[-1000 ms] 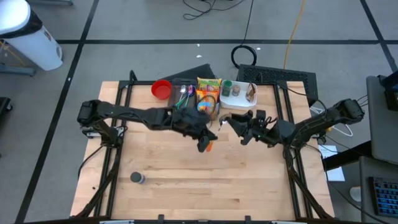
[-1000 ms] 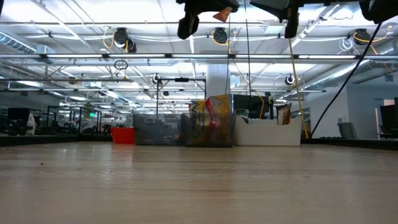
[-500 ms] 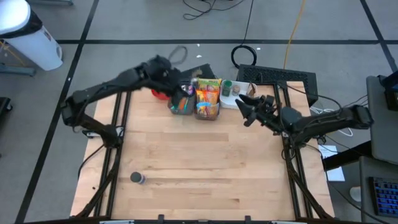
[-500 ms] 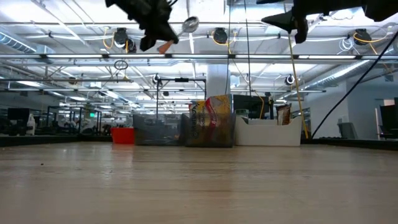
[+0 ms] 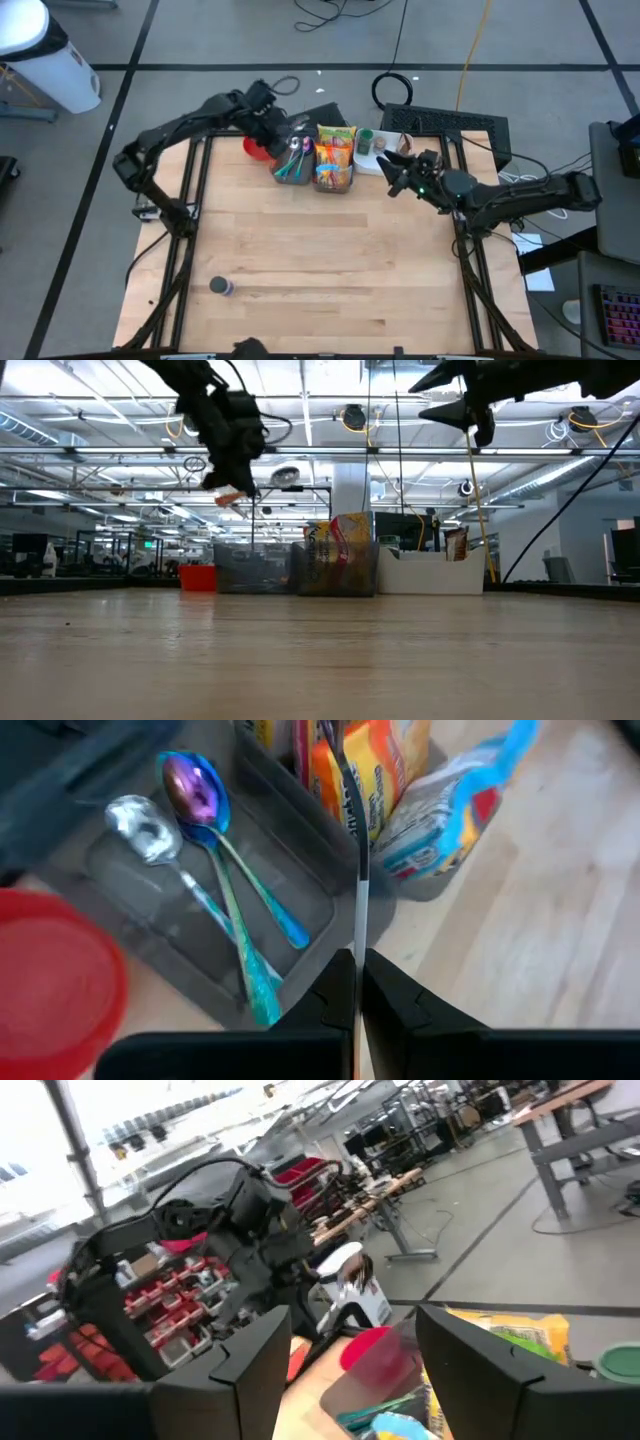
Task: Pick & Place Food Item
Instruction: Put the white and orange spoon into the left black bin, then put the purple seasoning bottle into the white bin
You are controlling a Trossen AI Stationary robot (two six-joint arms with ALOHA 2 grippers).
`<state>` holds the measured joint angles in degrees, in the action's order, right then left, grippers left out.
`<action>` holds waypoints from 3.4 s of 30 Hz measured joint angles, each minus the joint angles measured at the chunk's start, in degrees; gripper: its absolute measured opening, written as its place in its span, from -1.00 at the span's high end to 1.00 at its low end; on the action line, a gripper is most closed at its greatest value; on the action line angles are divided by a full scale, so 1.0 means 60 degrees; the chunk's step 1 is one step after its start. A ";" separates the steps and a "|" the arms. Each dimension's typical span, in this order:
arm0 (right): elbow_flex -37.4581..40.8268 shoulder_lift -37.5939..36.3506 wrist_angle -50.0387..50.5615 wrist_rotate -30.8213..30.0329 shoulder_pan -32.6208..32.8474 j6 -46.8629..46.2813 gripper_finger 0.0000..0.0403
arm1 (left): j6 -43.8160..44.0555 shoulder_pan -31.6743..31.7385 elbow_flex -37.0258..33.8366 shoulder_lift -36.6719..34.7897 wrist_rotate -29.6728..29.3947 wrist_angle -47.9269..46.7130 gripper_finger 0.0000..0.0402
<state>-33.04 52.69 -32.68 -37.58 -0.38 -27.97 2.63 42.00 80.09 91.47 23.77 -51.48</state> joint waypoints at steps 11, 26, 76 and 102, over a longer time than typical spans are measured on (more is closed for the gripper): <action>0.0004 0.0138 0.0002 0.0032 -0.0328 -0.0162 -0.02 | 0.0260 -0.0249 0.0000 0.1462 -0.0511 0.0119 0.97; 0.0007 0.0138 0.0502 0.0065 -0.0372 -0.0167 -0.02 | 0.0822 -0.0209 0.0000 0.1638 -0.1360 0.0944 0.97; 0.0007 0.0138 0.0855 0.0283 -0.0383 -0.0221 -0.03 | 0.0828 0.0105 0.0388 0.3460 -0.0742 0.0302 0.90; 0.0007 0.0138 0.0874 0.0309 -0.0379 -0.0227 -0.03 | 0.0621 0.0107 0.1326 0.3423 -0.0985 -0.0263 0.39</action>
<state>-32.99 53.52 -27.44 -35.73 -2.66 -29.33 6.35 42.64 88.05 112.00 17.86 -53.06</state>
